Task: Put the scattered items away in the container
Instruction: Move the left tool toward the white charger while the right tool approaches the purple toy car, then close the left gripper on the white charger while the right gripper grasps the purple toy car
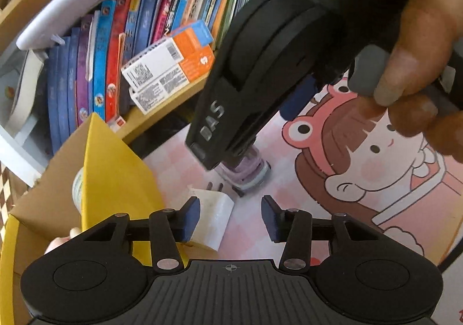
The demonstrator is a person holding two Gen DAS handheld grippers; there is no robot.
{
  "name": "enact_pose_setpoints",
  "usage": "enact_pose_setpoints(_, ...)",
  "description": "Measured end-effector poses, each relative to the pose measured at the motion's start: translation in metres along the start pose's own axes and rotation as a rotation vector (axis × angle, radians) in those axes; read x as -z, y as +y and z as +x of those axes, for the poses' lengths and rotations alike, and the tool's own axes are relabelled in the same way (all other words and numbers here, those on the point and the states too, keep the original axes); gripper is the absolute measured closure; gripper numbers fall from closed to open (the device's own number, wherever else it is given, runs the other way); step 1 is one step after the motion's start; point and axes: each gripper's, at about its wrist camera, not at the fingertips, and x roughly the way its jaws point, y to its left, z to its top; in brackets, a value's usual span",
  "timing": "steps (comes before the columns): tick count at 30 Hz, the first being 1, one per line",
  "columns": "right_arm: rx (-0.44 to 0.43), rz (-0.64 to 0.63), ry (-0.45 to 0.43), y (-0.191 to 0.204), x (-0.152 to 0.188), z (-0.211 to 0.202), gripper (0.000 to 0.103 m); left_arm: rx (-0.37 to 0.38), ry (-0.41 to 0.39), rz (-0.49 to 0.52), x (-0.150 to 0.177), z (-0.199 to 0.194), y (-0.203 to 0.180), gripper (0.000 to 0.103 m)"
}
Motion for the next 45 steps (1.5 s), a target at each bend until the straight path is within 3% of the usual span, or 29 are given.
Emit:
enact_pose_setpoints(4, -0.010, -0.011, 0.014, 0.005, -0.003, 0.010, 0.036, -0.060, 0.020, 0.004, -0.001, 0.010, -0.005, 0.054)
enact_pose_setpoints(10, -0.033, -0.004, 0.032, 0.000, -0.008, 0.023, 0.040, -0.068, 0.042, -0.003, -0.002, 0.022, -0.004, 0.054)
enact_pose_setpoints(17, -0.094, -0.044, 0.055, -0.002, -0.014, 0.028, 0.057, -0.078, 0.056, 0.013, -0.007, 0.033, -0.002, 0.051)
enact_pose_setpoints(25, -0.123, -0.043, 0.040, -0.012, -0.013, 0.016, 0.068, -0.059, 0.079, 0.019, -0.014, 0.043, 0.006, 0.046)
enact_pose_setpoints(35, -0.130, -0.031, 0.040, -0.022, -0.010, 0.005, 0.068, 0.034, 0.125, -0.018, -0.020, 0.051, 0.025, 0.047)
enact_pose_setpoints(45, -0.136, -0.084, 0.060, -0.013, -0.013, 0.015, 0.066, 0.038, 0.138, -0.039, -0.020, 0.048, 0.021, 0.046)
